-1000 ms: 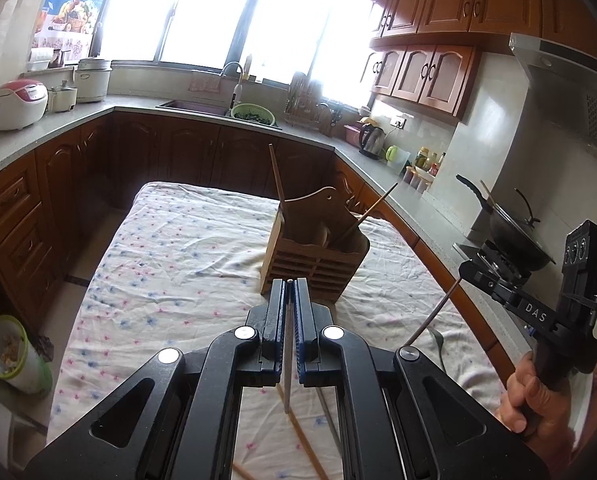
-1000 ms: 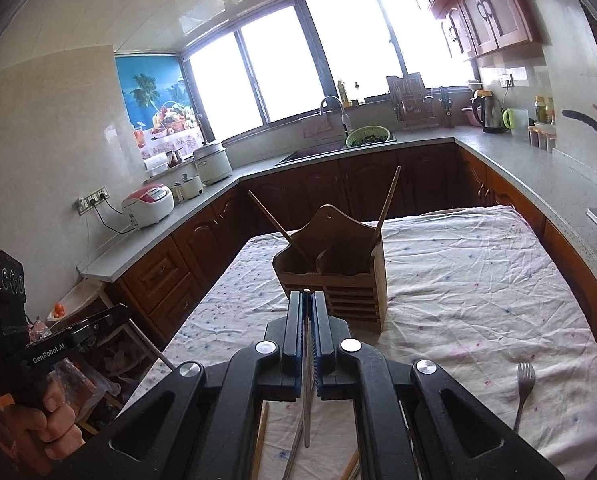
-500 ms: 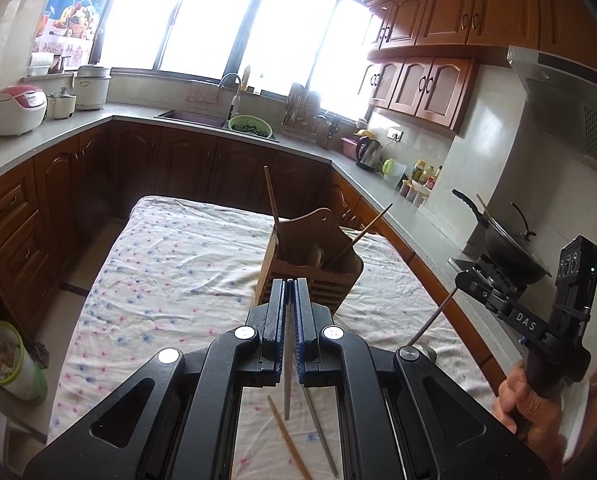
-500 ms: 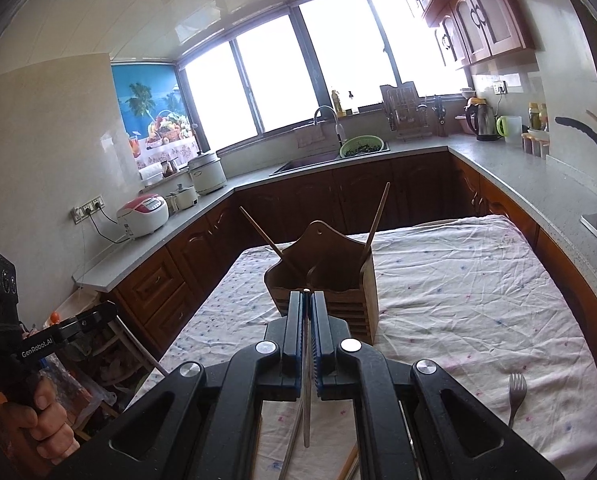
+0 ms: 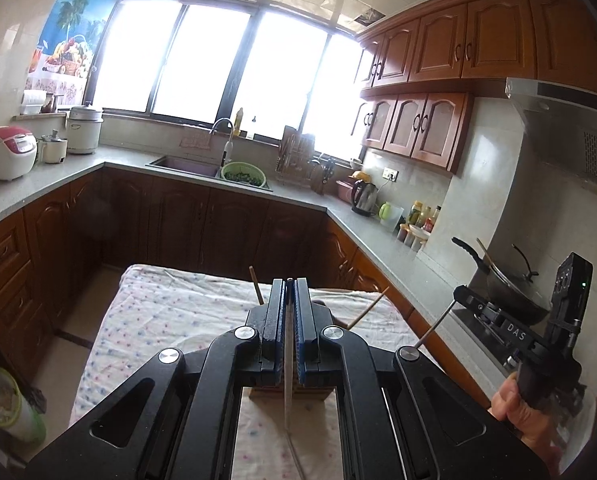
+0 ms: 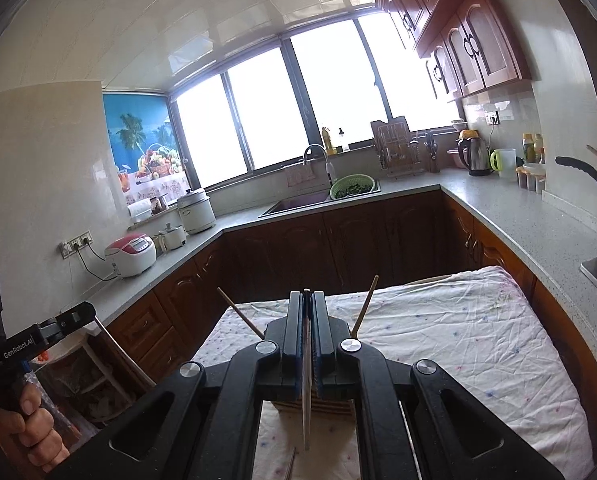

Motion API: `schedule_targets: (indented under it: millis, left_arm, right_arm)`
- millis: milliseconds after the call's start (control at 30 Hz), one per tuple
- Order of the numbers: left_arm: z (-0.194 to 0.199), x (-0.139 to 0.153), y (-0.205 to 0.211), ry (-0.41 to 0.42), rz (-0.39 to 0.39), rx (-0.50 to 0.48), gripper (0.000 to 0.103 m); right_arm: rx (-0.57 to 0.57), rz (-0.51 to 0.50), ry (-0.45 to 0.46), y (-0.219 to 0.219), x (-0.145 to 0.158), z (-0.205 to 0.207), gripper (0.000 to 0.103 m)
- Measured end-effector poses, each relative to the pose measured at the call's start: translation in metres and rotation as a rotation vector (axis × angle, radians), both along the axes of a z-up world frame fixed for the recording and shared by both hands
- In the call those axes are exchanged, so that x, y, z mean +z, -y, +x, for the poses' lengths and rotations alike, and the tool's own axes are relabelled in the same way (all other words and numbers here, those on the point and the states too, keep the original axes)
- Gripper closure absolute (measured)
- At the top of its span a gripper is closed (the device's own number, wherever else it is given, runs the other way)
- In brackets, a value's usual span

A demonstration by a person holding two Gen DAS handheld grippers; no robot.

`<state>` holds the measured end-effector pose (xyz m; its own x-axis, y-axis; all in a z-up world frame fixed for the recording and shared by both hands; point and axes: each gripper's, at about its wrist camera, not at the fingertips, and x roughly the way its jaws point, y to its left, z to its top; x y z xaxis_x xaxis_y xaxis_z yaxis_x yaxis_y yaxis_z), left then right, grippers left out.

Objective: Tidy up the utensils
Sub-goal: 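Carry both held chopsticks up and lower them into the wooden holder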

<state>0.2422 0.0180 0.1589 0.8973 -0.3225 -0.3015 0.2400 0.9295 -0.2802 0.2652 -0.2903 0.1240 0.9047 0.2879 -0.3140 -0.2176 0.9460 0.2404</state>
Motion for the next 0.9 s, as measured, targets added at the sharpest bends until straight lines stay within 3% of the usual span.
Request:
schedule_targets:
  millis: [200,367,600,900]
  left_arm:
    - [0.042,0.020,0.001,0.037,-0.019,0.032,0.100]
    - [0.079,0.018,-0.001,0.031,-0.064,0.079,0.100]
    - [0.114,-0.023,0.005,-0.005,-0.112,0.152,0.100]
    - [0.134,-0.083,0.007,-0.073,-0.178,0.184,0.100]
  right_arm:
    - [-0.047,0.013,0.057,0.005,0.021,0.032,0.099]
    - [-0.076,0.020,0.080,0.006,0.024,0.055,0.099]
    - [-0.115,-0.033,0.086,-0.002,-0.009,0.072,0.099]
    - [-0.166,0.007,0.037,0.002,-0.065,0.084,0.099]
